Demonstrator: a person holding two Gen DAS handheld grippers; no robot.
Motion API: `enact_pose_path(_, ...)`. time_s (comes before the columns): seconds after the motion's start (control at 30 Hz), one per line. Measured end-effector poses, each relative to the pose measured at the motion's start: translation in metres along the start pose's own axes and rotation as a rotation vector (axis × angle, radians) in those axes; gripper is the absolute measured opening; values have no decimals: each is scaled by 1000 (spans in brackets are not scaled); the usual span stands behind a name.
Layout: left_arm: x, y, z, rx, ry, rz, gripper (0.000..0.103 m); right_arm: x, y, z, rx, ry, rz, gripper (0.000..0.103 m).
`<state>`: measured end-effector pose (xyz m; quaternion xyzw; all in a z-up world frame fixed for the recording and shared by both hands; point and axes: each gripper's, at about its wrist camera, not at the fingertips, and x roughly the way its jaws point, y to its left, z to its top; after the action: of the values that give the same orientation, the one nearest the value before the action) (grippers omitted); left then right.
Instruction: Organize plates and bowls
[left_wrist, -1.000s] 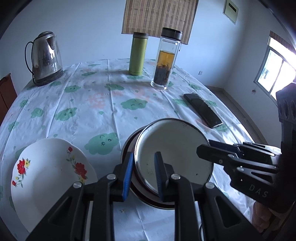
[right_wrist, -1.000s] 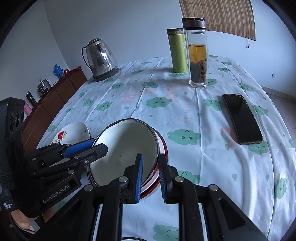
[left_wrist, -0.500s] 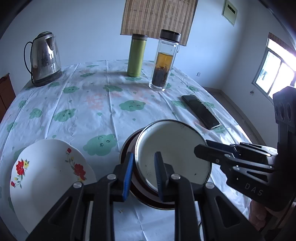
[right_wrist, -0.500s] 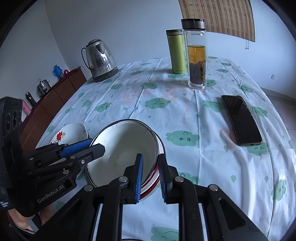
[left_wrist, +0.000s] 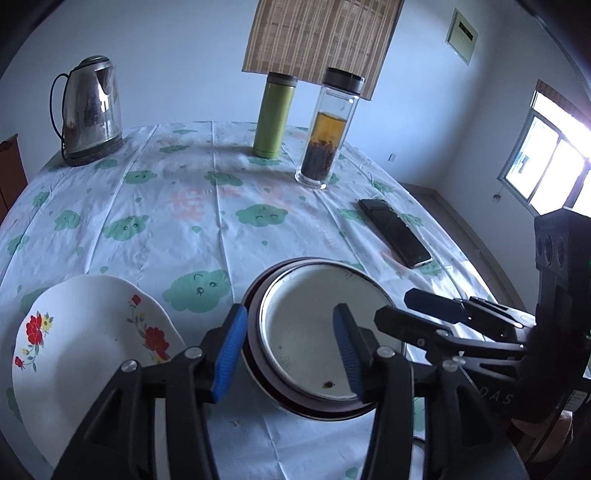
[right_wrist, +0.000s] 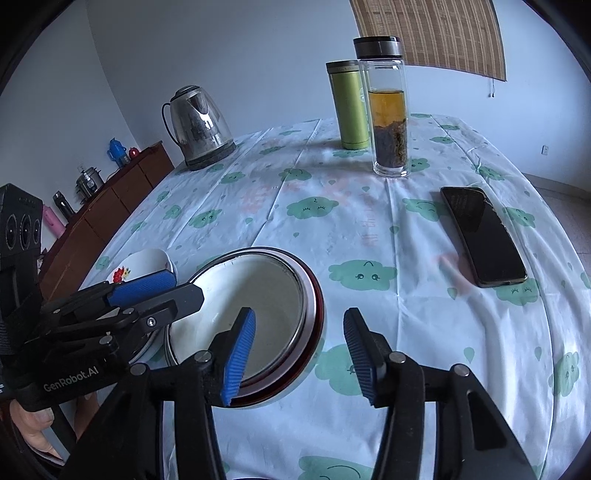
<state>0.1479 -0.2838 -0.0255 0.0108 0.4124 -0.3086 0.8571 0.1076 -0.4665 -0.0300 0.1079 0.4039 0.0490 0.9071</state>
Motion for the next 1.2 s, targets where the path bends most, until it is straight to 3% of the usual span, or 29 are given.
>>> enact_pose_path(0.2,3,11,0,-32,10,12,59,-4,-7,-5,40,-30,9,53)
enact_pose_path(0.4,12,15,-4,-56,55,-30,59,-2,-9,-10,60,-39,13,53)
enact_pose_path(1.2,20,11,-12,-30,84,-15,52,11,4,-16,56,-30,-20,53)
